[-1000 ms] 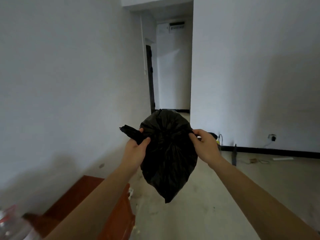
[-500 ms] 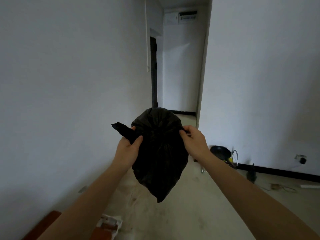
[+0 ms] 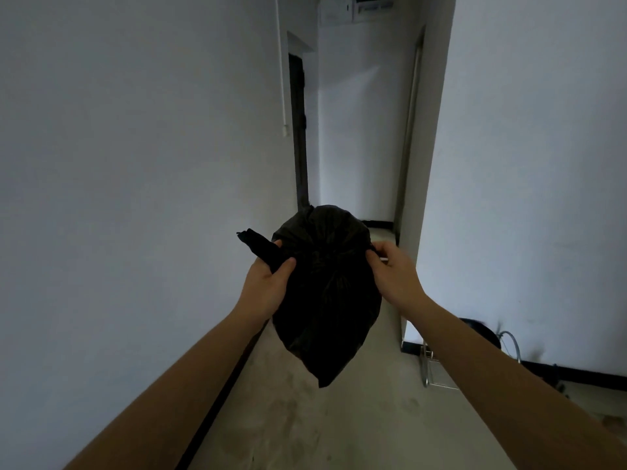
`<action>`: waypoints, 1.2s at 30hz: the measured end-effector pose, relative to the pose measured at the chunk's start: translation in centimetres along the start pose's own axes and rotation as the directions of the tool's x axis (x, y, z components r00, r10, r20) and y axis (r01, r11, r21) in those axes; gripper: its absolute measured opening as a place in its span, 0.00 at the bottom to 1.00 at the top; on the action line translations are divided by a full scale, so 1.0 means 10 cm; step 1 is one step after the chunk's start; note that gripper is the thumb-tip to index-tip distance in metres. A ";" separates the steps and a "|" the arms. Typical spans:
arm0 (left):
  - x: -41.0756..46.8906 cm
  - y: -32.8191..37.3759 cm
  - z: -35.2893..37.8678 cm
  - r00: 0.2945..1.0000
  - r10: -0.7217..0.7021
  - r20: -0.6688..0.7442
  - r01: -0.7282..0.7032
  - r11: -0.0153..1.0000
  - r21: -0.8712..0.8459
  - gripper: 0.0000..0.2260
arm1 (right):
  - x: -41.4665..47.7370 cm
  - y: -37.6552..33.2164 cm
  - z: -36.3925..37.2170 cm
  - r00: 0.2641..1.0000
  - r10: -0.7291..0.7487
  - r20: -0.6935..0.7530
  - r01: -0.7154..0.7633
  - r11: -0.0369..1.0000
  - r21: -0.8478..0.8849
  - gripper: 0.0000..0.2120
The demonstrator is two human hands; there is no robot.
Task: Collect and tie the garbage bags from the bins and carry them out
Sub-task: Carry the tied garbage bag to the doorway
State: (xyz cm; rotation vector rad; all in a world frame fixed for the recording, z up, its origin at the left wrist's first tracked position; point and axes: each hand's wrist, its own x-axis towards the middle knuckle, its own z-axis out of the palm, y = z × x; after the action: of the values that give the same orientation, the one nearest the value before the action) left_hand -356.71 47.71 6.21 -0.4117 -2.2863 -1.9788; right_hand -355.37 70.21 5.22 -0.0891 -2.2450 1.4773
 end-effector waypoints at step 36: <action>9.82 -2.37 0.72 0.995 -0.021 -0.094 0.010 0.993 -0.116 0.18 | 9.53 2.66 2.54 0.996 0.045 0.073 -0.056 0.985 0.163 0.09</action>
State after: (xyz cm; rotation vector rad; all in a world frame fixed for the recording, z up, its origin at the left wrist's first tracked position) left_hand -456.31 65.88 6.13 -0.3019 -2.1331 -2.0964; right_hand -456.02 87.70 4.91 -0.0446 -2.1781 1.7115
